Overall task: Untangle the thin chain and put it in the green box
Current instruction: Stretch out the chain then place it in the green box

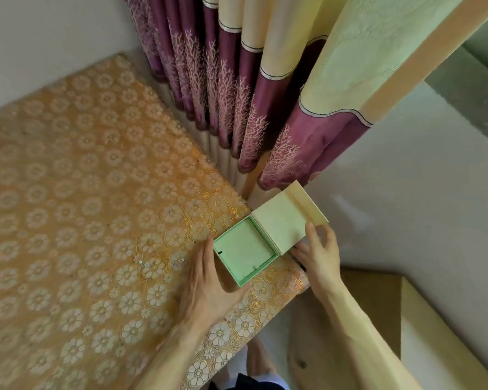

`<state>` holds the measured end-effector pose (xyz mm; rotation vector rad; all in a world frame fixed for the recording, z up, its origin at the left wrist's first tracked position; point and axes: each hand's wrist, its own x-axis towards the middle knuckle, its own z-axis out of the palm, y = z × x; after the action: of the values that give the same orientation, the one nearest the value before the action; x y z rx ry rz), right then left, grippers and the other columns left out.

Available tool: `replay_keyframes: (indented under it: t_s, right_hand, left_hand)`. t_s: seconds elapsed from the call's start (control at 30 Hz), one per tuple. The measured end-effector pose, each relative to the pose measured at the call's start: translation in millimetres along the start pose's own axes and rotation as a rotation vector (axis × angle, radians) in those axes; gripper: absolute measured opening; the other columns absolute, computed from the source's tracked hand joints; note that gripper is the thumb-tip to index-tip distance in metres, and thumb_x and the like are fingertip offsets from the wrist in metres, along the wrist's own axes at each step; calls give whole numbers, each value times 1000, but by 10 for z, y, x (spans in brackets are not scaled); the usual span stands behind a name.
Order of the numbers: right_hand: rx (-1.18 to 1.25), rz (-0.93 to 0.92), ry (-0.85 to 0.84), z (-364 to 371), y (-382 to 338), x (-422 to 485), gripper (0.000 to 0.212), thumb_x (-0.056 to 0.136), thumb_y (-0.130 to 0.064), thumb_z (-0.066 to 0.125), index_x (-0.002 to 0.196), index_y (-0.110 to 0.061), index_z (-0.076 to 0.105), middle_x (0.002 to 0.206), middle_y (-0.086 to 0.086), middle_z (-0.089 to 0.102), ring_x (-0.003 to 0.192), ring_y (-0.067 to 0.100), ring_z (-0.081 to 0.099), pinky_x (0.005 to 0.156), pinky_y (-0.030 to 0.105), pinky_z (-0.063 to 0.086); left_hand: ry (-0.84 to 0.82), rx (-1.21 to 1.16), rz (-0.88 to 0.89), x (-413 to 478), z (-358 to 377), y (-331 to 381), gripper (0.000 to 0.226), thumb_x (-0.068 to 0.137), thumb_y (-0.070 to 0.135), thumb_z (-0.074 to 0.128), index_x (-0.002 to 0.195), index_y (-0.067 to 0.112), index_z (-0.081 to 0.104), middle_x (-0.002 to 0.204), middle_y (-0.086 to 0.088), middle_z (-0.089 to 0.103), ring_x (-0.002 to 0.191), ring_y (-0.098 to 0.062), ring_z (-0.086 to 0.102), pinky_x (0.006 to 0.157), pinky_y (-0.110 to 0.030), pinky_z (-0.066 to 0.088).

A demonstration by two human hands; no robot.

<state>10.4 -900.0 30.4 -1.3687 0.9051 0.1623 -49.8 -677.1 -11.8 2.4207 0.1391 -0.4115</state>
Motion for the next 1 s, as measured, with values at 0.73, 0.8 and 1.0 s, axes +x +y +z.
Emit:
replay_keyframes:
  t_s: [0.73,0.8,1.0]
  right_hand:
    - [-807,-87,-233,147,335,90,50,106,-48,31,145,-22,49,159,-2,38,149,17,25,118,37,20]
    - [-787,-54,-250,140,319,94,50,106,-48,31,144,-23,52,154,-2,44,147,17,30,115,34,22]
    - [-867,-129,-210,117,225,60,50,100,-55,36,127,-23,62,136,3,59,131,26,49,106,43,40]
  left_hand:
    - [49,166,-25,-5,-99,120,130,55,83,64,154,14,16,154,-9,36,141,-25,41,111,-41,43]
    - [46,142,-33,-7,-90,109,130,54,83,63,154,14,15,154,-8,35,141,-25,39,112,-42,42]
    - [-26,131,-14,15,-149,157,137,58,75,78,158,16,5,165,-3,18,151,-19,21,119,-28,15]
